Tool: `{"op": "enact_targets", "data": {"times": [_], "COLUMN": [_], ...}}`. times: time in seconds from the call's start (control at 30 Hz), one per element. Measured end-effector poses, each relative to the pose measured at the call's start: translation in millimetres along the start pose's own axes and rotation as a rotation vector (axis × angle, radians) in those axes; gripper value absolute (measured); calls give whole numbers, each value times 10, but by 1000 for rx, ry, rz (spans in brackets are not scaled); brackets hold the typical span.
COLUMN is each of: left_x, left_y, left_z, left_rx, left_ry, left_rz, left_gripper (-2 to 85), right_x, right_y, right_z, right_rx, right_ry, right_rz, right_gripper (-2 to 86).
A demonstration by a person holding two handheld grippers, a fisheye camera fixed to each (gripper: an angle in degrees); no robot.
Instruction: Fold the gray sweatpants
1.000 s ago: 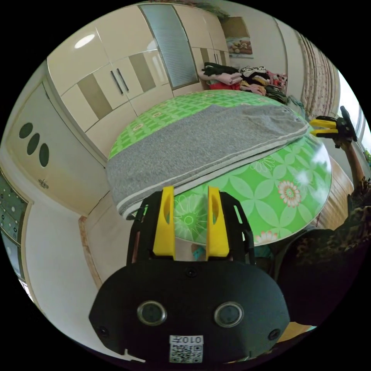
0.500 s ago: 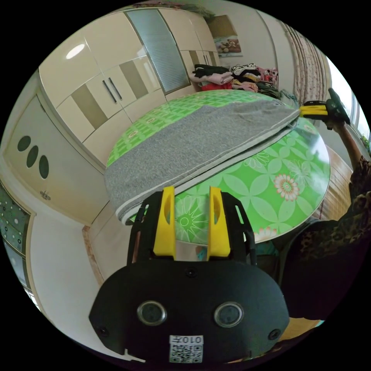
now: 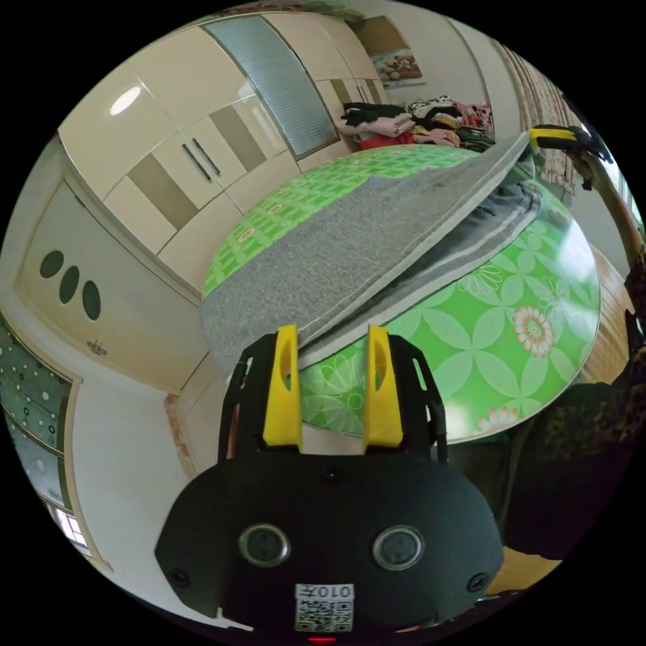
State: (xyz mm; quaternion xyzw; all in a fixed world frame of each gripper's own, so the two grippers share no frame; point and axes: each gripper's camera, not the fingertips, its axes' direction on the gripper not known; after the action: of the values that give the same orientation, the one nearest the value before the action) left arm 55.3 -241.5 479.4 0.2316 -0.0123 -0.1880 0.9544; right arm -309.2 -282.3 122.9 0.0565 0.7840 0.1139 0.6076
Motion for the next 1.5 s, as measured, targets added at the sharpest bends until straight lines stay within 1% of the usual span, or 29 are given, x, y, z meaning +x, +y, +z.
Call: {"op": "enact_targets", "data": {"times": [0.13,0.3,0.37,0.47,0.53,0.6,0.7,0.77,0.8,0.83,0.87,0.93,0.97,1.0,1.03,1.07,1.13,1.2,1.23,1.27,1.33,1.37,1.4,1.5], "left_x": [126,188,224,298,343,398,385,115,5,-271,-645,-1122,-1256,-1282,-1258,-1148,-943,-730,-628,-564,-484,-438,-422,-390], "left_y": [-176,-399,-461,-464,-484,-535,-724,-1185,-1363,-1791,-2288,-2920,-3180,-3272,-3398,-3472,-3505,-3526,-3518,-3502,-3465,-3445,-3437,-3346], "left_z": [152,328,427,429,405,360,246,166,153,167,275,616,885,1025,1263,1395,1552,1813,1996,2154,2230,2174,2128,1745], "left_rx": [-25,-72,-116,-110,-102,-104,-95,-94,-83,-54,-49,-100,-119,-133,-149,-124,-88,-160,-227,-295,-318,-283,-265,-133], "left_ry": [-15,-154,-236,-231,-244,-251,-255,-240,-223,-179,-136,-91,-70,-48,-18,-50,-80,-125,-190,-179,-174,-216,-222,-190], "left_rz": [32,49,50,49,40,72,205,310,319,304,184,-25,-94,-122,-153,-140,-95,2,42,65,70,62,56,-3], "left_gripper": [119,80,46,13,5,1,-2,-2,-2,-2,-2,-1,-1,0,-1,-1,-1,-1,-1,-1,-1,-1,-1,-1], "right_x": [100,24,-24,-100,-199,-261,-128,155,500,945,1184,1981,2119,2296,2363,2369,2330,2351,2373,2385,2416,2420,2403,2256], "right_y": [25,145,235,376,429,430,212,-137,-508,-957,-1181,-1800,-1872,-1933,-1895,-1850,-1561,-1319,-1166,-1085,-735,-641,-446,61], "right_z": [22,158,236,405,583,725,977,1129,1243,1392,1495,2091,2272,2635,2945,3072,3412,3622,3722,3742,3689,3669,3621,3442], "right_rx": [17,-9,-26,-57,-100,-143,-211,-223,-195,-139,-113,-101,-122,-170,-207,-225,-263,-322,-368,-379,-370,-374,-380,-384], "right_ry": [-26,-24,-20,-39,-40,-41,-51,-19,2,-7,-14,-8,-31,-97,-131,-133,-44,37,45,39,-9,-31,-92,-249], "right_rz": [28,8,1,-29,-98,-184,-294,-324,-273,-160,-84,197,243,289,312,317,310,322,325,330,362,374,388,401], "right_gripper": [15,16,16,16,16,16,17,19,21,25,27,38,38,37,34,32,22,17,16,16,16,17,19,28]}}
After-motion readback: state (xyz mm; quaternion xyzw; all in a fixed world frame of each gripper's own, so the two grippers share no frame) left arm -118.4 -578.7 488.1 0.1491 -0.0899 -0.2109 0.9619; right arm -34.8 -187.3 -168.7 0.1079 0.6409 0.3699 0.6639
